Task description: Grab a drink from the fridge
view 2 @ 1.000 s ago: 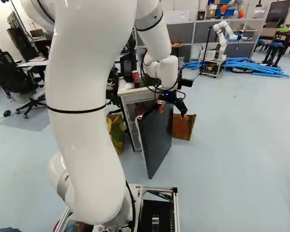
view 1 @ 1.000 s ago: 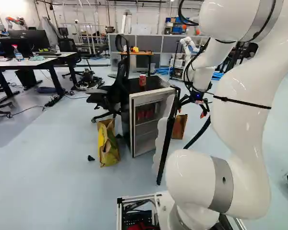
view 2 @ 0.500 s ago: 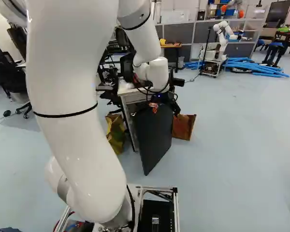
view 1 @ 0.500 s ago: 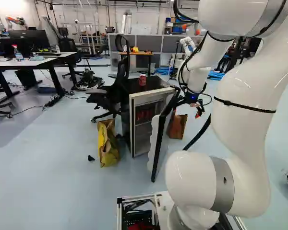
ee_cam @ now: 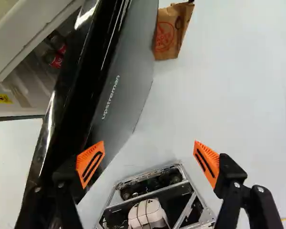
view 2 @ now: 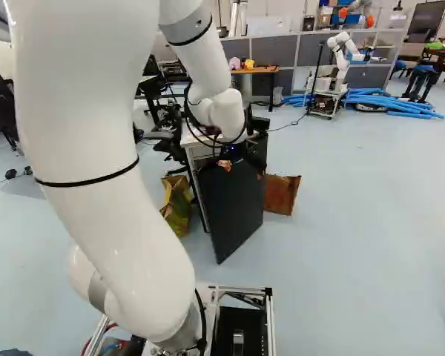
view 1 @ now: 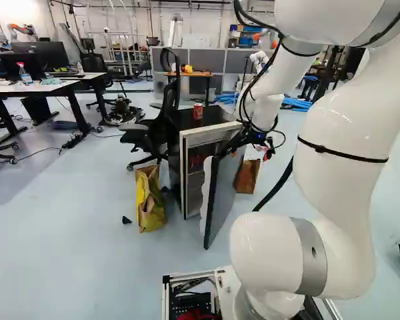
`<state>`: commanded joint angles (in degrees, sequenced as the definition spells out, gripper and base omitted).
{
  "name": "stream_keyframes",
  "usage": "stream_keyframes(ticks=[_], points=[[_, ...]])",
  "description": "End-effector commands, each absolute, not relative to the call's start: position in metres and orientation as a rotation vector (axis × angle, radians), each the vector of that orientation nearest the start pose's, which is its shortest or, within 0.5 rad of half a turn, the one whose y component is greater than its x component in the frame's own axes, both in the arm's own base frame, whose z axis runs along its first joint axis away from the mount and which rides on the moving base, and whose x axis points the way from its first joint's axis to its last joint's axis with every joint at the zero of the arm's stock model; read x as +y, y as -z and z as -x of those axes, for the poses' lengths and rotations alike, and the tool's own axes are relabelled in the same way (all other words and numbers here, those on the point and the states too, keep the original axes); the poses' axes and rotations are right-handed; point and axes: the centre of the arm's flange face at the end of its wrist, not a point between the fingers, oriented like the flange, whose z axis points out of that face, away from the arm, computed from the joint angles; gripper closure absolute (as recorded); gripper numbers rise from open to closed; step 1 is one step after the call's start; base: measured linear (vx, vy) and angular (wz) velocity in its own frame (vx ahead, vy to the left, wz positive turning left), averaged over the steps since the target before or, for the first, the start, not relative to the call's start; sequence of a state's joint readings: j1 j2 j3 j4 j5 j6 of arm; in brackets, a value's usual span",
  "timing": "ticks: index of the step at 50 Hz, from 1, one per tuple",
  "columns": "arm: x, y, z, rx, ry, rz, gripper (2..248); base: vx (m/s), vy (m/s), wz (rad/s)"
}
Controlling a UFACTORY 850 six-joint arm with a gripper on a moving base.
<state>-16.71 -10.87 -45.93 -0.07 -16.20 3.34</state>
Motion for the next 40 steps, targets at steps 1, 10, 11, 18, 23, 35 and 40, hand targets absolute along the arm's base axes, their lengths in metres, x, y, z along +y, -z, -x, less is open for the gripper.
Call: stream_keyframes(ticks=[1,10,11,18,23,35,40], points=[[-0.133,-0.399,-0.450,0.539,0.523,3.090,3,0.000,0.000,0.000],[-0.118,-0.400,-0.450,0.488,0.574,3.087,3,0.000,0.000,0.000],[-0.116,-0.401,-0.450,0.482,0.580,3.087,3,0.000,0.000,0.000],[-0.104,-0.401,-0.450,0.442,0.612,3.084,3,0.000,0.000,0.000],[-0.096,-0.402,-0.450,0.414,0.630,3.081,3,0.000,0.000,0.000],[-0.078,-0.403,-0.452,0.354,0.658,3.076,3,0.000,0.000,0.000],[-0.072,-0.403,-0.452,0.331,0.668,3.074,3,0.000,0.000,0.000]])
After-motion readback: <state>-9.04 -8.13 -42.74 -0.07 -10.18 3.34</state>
